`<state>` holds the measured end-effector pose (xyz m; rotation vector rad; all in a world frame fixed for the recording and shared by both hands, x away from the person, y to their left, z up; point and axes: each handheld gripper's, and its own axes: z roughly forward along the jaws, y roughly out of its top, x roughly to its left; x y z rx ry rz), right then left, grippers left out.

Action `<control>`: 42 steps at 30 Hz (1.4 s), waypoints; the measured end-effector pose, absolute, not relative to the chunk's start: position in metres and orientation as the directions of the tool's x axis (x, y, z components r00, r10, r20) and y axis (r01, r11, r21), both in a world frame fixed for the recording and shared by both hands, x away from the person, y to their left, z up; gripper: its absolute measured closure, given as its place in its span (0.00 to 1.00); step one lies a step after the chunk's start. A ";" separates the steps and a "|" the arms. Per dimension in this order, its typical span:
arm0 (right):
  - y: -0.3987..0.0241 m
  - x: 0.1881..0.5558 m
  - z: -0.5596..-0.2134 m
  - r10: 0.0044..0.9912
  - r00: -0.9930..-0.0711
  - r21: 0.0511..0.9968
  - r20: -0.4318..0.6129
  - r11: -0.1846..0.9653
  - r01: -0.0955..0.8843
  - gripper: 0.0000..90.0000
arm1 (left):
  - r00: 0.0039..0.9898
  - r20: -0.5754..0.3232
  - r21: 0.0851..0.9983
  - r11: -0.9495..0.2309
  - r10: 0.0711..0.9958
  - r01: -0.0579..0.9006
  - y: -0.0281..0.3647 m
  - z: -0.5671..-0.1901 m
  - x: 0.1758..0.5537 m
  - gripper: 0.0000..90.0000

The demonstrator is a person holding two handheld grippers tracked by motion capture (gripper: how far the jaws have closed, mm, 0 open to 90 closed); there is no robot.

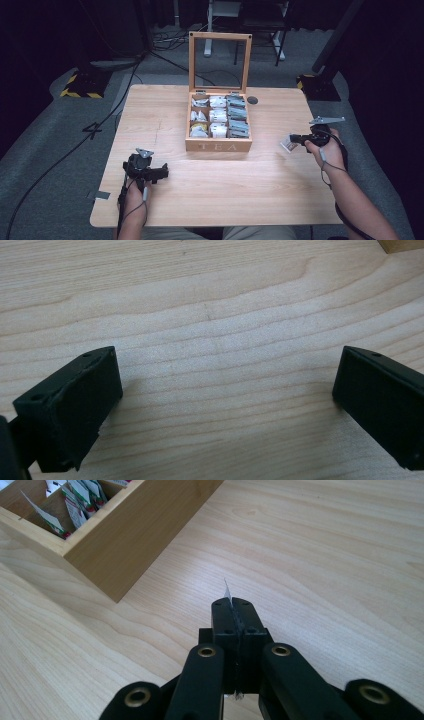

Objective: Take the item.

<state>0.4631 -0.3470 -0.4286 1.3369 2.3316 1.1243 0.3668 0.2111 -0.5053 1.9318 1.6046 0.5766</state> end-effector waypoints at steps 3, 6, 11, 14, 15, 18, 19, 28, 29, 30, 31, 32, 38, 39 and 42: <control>-0.348 0.464 -0.433 0.816 -0.551 0.700 0.173 0.292 0.651 1.00 | 0.192 -0.024 0.659 -0.129 0.981 0.741 0.211 -0.505 0.367 0.00; -0.349 0.464 -0.437 0.820 -0.544 0.688 0.180 0.290 0.665 1.00 | 0.192 -0.024 0.658 -0.129 0.981 0.742 0.211 -0.505 0.367 0.00; -0.352 0.466 -0.442 0.827 -0.527 0.669 0.197 0.279 0.689 0.99 | 0.193 -0.023 0.658 -0.130 0.981 0.741 0.211 -0.505 0.367 0.00; -0.355 0.467 -0.445 0.832 -0.517 0.659 0.201 0.275 0.700 0.97 | 0.192 -0.024 0.659 -0.129 0.981 0.741 0.211 -0.505 0.367 0.00; -0.356 0.467 -0.446 0.834 -0.513 0.657 0.200 0.275 0.702 0.96 | 0.192 -0.024 0.658 -0.130 0.981 0.741 0.211 -0.505 0.367 0.00; -0.357 0.467 -0.448 0.840 -0.504 0.654 0.199 0.270 0.707 0.91 | 0.192 -0.024 0.658 -0.129 0.981 0.742 0.211 -0.505 0.367 0.00; -0.359 0.467 -0.451 0.844 -0.500 0.658 0.192 0.267 0.704 0.83 | 0.192 -0.024 0.658 -0.129 0.981 0.742 0.211 -0.505 0.367 0.00; -0.364 0.470 -0.450 0.872 -0.484 0.733 0.074 0.281 0.620 0.56 | 0.193 -0.023 0.658 -0.130 0.981 0.741 0.211 -0.505 0.367 0.00; -0.364 0.470 -0.448 0.872 -0.484 0.739 0.076 0.277 0.614 0.55 | 0.192 -0.024 0.658 -0.129 0.981 0.742 0.211 -0.505 0.367 0.00; -0.364 0.469 -0.446 0.871 -0.485 0.746 0.076 0.273 0.607 0.55 | 0.193 -0.023 0.658 -0.130 0.981 0.741 0.211 -0.505 0.367 0.00; -0.364 0.468 -0.444 0.871 -0.486 0.751 0.073 0.272 0.602 0.55 | 0.192 -0.024 0.659 -0.130 0.981 0.741 0.211 -0.505 0.367 0.00; -0.363 0.468 -0.442 0.868 -0.491 0.756 0.073 0.273 0.595 0.55 | 0.192 -0.024 0.659 -0.129 0.981 0.741 0.211 -0.505 0.367 0.00; -0.350 0.456 -0.424 0.837 -0.543 0.790 0.072 0.284 0.543 0.55 | 0.192 -0.024 0.658 -0.129 0.981 0.742 0.211 -0.505 0.367 0.00; -0.347 0.452 -0.421 0.829 -0.554 0.797 0.072 0.286 0.532 0.55 | 0.192 -0.024 0.658 -0.129 0.981 0.742 0.211 -0.505 0.367 0.00; -0.336 0.441 -0.413 0.804 -0.589 0.811 0.080 0.291 0.507 0.56 | 0.193 -0.022 0.659 -0.130 0.981 0.741 0.211 -0.505 0.367 0.00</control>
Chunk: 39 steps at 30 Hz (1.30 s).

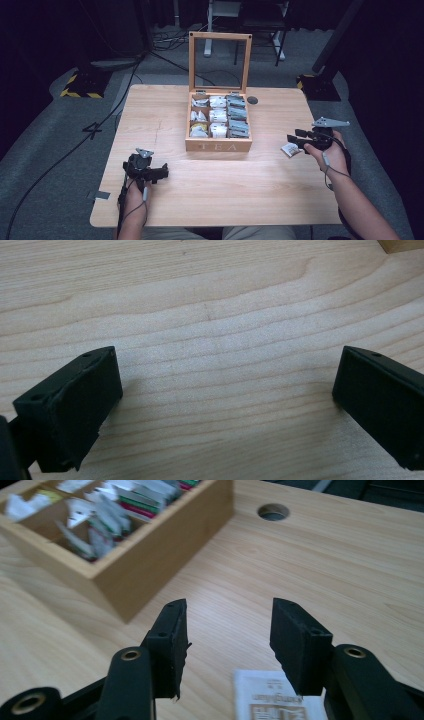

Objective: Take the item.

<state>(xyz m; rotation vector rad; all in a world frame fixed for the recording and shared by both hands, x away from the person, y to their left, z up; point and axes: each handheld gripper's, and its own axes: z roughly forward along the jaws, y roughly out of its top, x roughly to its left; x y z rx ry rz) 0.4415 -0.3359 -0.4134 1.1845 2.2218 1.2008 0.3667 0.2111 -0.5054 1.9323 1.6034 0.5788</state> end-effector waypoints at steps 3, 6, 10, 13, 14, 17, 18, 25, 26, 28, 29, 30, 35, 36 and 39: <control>-0.324 0.430 -0.408 0.775 -0.628 0.818 0.075 0.313 0.483 0.56 | 0.189 -0.021 0.659 -0.128 0.982 0.741 0.211 -0.505 0.366 0.00; -0.315 0.420 -0.404 0.746 -0.660 0.825 0.086 0.319 0.467 0.56 | 0.188 -0.022 0.659 -0.128 0.982 0.741 0.211 -0.505 0.366 0.00; -0.304 0.407 -0.403 0.715 -0.692 0.829 0.104 0.321 0.457 0.56 | 0.188 -0.022 0.659 -0.128 0.982 0.741 0.211 -0.505 0.366 0.00; -0.298 0.399 -0.406 0.702 -0.700 0.846 0.131 0.289 0.448 0.57 | 0.187 -0.022 0.660 -0.126 0.982 0.740 0.211 -0.505 0.366 0.00; -0.296 0.396 -0.407 0.698 -0.703 0.851 0.137 0.281 0.444 0.57 | 0.188 -0.022 0.660 -0.127 0.982 0.740 0.211 -0.505 0.366 0.00; -0.289 0.387 -0.414 0.687 -0.715 0.858 0.131 0.283 0.429 0.57 | 0.188 -0.022 0.660 -0.127 0.982 0.740 0.211 -0.505 0.366 0.00; -0.286 0.383 -0.417 0.682 -0.719 0.858 0.133 0.283 0.428 0.57 | 0.188 -0.022 0.660 -0.127 0.982 0.740 0.211 -0.505 0.366 0.00; -0.277 0.368 -0.439 0.663 -0.737 0.839 0.135 0.320 0.441 0.56 | 0.188 -0.022 0.660 -0.127 0.982 0.741 0.211 -0.505 0.366 0.00; -0.276 0.364 -0.447 0.659 -0.740 0.828 0.136 0.334 0.451 0.56 | 0.188 -0.022 0.660 -0.127 0.982 0.740 0.211 -0.505 0.366 0.00; -0.275 0.361 -0.452 0.659 -0.741 0.823 0.129 0.346 0.451 0.56 | 0.188 -0.021 0.660 -0.128 0.982 0.741 0.211 -0.505 0.366 0.00; -0.275 0.360 -0.454 0.659 -0.742 0.820 0.123 0.354 0.450 0.56 | 0.188 -0.022 0.660 -0.128 0.982 0.741 0.211 -0.505 0.366 0.00; -0.275 0.359 -0.458 0.661 -0.741 0.816 0.118 0.361 0.452 0.55 | 0.188 -0.021 0.659 -0.128 0.982 0.741 0.211 -0.505 0.366 0.00; -0.274 0.358 -0.475 0.669 -0.738 0.798 0.088 0.396 0.454 0.53 | 0.188 -0.022 0.660 -0.127 0.982 0.740 0.211 -0.505 0.366 0.00; -0.274 0.357 -0.478 0.670 -0.738 0.794 0.076 0.407 0.451 0.53 | 0.188 -0.021 0.660 -0.128 0.982 0.741 0.211 -0.505 0.366 0.00; -0.273 0.356 -0.486 0.671 -0.740 0.780 0.045 0.440 0.446 0.53 | 0.188 -0.022 0.660 -0.128 0.982 0.741 0.211 -0.505 0.366 0.00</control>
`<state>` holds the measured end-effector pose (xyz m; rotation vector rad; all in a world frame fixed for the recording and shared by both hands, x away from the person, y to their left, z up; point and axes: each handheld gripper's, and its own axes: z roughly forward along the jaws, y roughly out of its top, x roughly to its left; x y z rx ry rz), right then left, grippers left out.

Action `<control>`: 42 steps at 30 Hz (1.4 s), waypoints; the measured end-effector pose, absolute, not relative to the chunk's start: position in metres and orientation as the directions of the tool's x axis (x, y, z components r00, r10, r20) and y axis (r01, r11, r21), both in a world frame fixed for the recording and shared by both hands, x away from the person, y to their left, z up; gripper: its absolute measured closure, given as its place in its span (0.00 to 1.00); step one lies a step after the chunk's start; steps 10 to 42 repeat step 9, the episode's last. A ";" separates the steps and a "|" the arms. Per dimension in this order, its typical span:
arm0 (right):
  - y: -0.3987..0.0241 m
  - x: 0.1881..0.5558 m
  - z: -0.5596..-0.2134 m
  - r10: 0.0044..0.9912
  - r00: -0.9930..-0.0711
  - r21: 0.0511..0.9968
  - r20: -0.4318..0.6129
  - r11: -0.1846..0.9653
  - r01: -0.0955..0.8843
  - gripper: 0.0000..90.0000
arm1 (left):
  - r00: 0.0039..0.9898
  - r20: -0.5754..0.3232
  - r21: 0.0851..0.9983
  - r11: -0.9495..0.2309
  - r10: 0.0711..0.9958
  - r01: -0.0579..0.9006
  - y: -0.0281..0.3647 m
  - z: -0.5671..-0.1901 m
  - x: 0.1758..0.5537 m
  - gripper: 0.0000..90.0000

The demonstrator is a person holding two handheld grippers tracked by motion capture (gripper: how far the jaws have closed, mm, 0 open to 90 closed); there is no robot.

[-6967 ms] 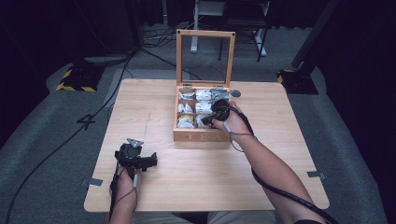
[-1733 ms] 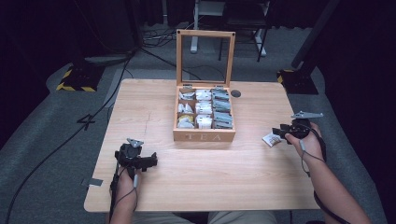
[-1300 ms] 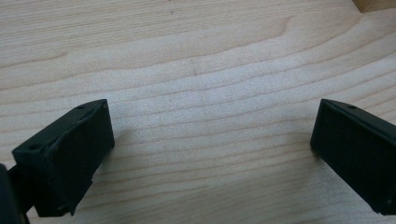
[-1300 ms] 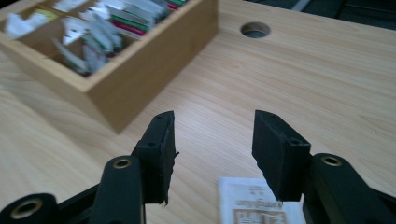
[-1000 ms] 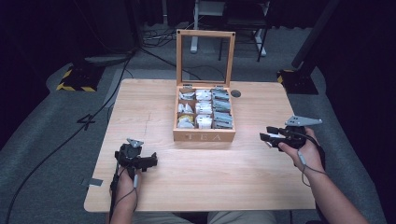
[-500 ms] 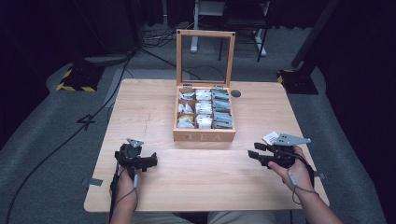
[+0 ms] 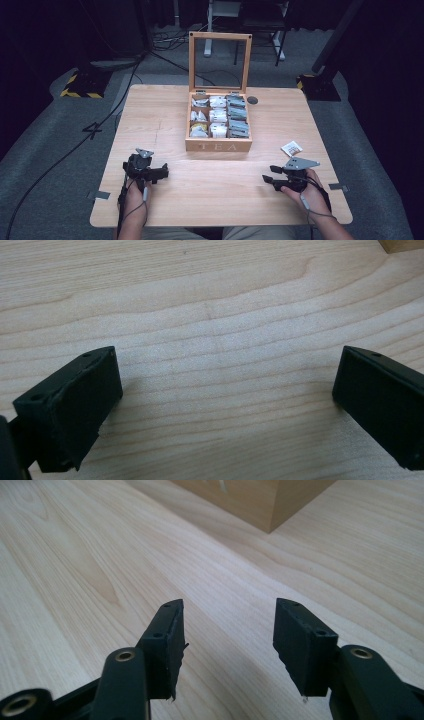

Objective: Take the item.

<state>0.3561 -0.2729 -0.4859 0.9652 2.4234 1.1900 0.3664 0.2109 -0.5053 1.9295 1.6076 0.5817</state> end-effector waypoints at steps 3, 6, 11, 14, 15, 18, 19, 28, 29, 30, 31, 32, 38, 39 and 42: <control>-0.271 0.355 -0.492 0.669 -0.743 0.773 0.036 0.452 0.444 0.50 | 0.188 -0.021 0.660 -0.128 0.982 0.741 0.211 -0.505 0.366 0.00; -0.268 0.354 -0.498 0.656 -0.755 0.758 0.006 0.490 0.431 0.43 | 0.188 -0.021 0.659 -0.128 0.982 0.741 0.211 -0.505 0.366 0.00; -0.264 0.354 -0.504 0.649 -0.761 0.750 -0.003 0.505 0.427 0.33 | 0.188 -0.022 0.659 -0.128 0.982 0.741 0.211 -0.505 0.366 0.00; -0.264 0.354 -0.504 0.649 -0.761 0.750 -0.003 0.505 0.427 0.33 | 0.188 -0.022 0.659 -0.128 0.982 0.741 0.211 -0.505 0.366 0.00; -0.264 0.354 -0.504 0.649 -0.761 0.750 -0.003 0.505 0.427 0.33 | 0.188 -0.022 0.659 -0.128 0.982 0.741 0.211 -0.505 0.366 0.00; -0.264 0.354 -0.504 0.649 -0.761 0.750 -0.003 0.505 0.427 0.33 | 0.188 -0.022 0.659 -0.128 0.982 0.741 0.211 -0.505 0.366 0.00; -0.264 0.354 -0.504 0.649 -0.761 0.750 -0.003 0.505 0.427 0.33 | 0.188 -0.022 0.659 -0.128 0.982 0.741 0.211 -0.505 0.366 0.00; -0.264 0.354 -0.504 0.649 -0.761 0.750 -0.003 0.505 0.427 0.33 | 0.188 -0.022 0.659 -0.128 0.982 0.741 0.211 -0.505 0.366 0.00; -0.264 0.354 -0.504 0.649 -0.761 0.750 -0.003 0.505 0.427 0.33 | 0.188 -0.022 0.659 -0.128 0.982 0.741 0.211 -0.505 0.366 0.00; -0.264 0.354 -0.504 0.649 -0.761 0.750 -0.003 0.505 0.427 0.33 | 0.188 -0.022 0.659 -0.128 0.982 0.741 0.211 -0.505 0.366 0.00; -0.264 0.354 -0.504 0.649 -0.761 0.750 -0.003 0.505 0.427 0.33 | 0.188 -0.022 0.659 -0.128 0.982 0.741 0.211 -0.505 0.366 0.00; -0.264 0.354 -0.504 0.649 -0.761 0.750 -0.003 0.505 0.427 0.33 | 0.188 -0.022 0.659 -0.128 0.982 0.741 0.211 -0.505 0.366 0.00; -0.264 0.354 -0.504 0.649 -0.761 0.750 -0.003 0.505 0.427 0.33 | 0.188 -0.022 0.659 -0.128 0.982 0.741 0.211 -0.505 0.366 0.00; -0.264 0.354 -0.504 0.649 -0.761 0.750 -0.003 0.505 0.427 0.33 | 0.188 -0.022 0.659 -0.128 0.982 0.741 0.211 -0.505 0.366 0.00; -0.264 0.354 -0.504 0.649 -0.761 0.750 -0.003 0.505 0.427 0.33 | 0.188 -0.022 0.659 -0.128 0.982 0.741 0.211 -0.505 0.366 0.00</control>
